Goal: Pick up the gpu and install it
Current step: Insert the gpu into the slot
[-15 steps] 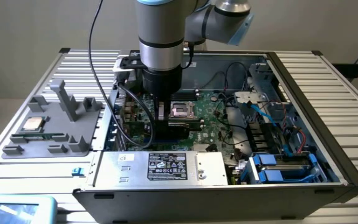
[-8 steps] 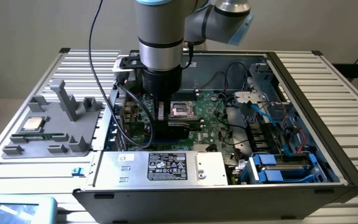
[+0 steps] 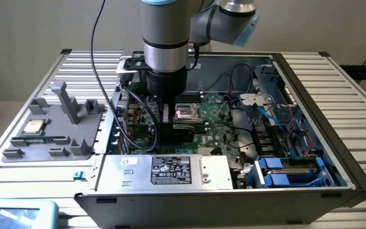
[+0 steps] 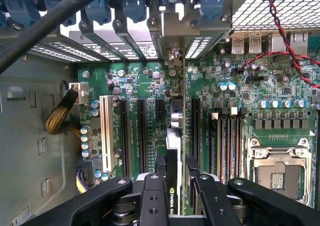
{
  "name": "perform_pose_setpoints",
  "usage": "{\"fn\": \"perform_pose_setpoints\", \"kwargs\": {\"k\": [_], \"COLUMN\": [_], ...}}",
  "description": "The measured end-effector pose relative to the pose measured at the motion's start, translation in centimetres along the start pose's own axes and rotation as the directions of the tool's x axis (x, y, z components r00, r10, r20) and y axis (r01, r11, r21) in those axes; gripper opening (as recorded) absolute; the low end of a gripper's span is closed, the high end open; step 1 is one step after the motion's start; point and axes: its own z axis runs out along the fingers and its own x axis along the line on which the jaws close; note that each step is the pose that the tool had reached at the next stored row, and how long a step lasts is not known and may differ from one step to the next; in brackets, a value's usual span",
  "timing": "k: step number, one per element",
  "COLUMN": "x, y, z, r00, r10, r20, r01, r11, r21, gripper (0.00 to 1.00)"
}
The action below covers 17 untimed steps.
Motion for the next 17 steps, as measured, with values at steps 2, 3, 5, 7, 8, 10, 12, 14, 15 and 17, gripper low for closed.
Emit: {"fn": "perform_pose_setpoints", "kwargs": {"k": [2, 3, 5, 7, 8, 10, 12, 14, 15, 17], "x": [0.00, 0.00, 0.00, 0.00, 0.01, 0.01, 0.01, 0.00, 0.01, 0.01], "y": [0.00, 0.00, 0.00, 0.00, 0.00, 0.00, 0.00, -0.01, -0.01, -0.01], "z": [0.00, 0.00, 0.00, 0.00, -0.01, 0.00, 0.00, -0.03, -0.07, -0.17], "r00": [1.0000, 1.0000, 1.0000, 1.0000, 1.0000, 1.0000, 1.0000, 1.0000, 1.0000, 1.0000], "r10": [0.000, 0.000, 0.000, 0.000, 0.000, 0.000, 0.000, 0.000, 0.000, 0.000], "r20": [0.0000, 0.0000, 0.0000, 0.0000, -0.0001, 0.0000, 0.0000, -0.0005, -0.0009, -0.0013], "r01": [0.000, 0.000, 0.000, 0.000, 0.000, 0.000, 0.000, 0.000, 0.000, 0.000], "r11": [1.0000, 1.0000, 1.0000, 1.0000, 1.0000, 1.0000, 1.0000, 1.0000, 1.0000, 1.0000], "r21": [0.0000, 0.0000, 0.0000, 0.0000, 0.0000, 0.0000, 0.0000, 0.0001, 0.0002, 0.0002], "gripper": [0.25, 0.25, 0.25, 0.25, 0.25, 0.25, 0.25, 0.25, 0.25, 0.25]}}
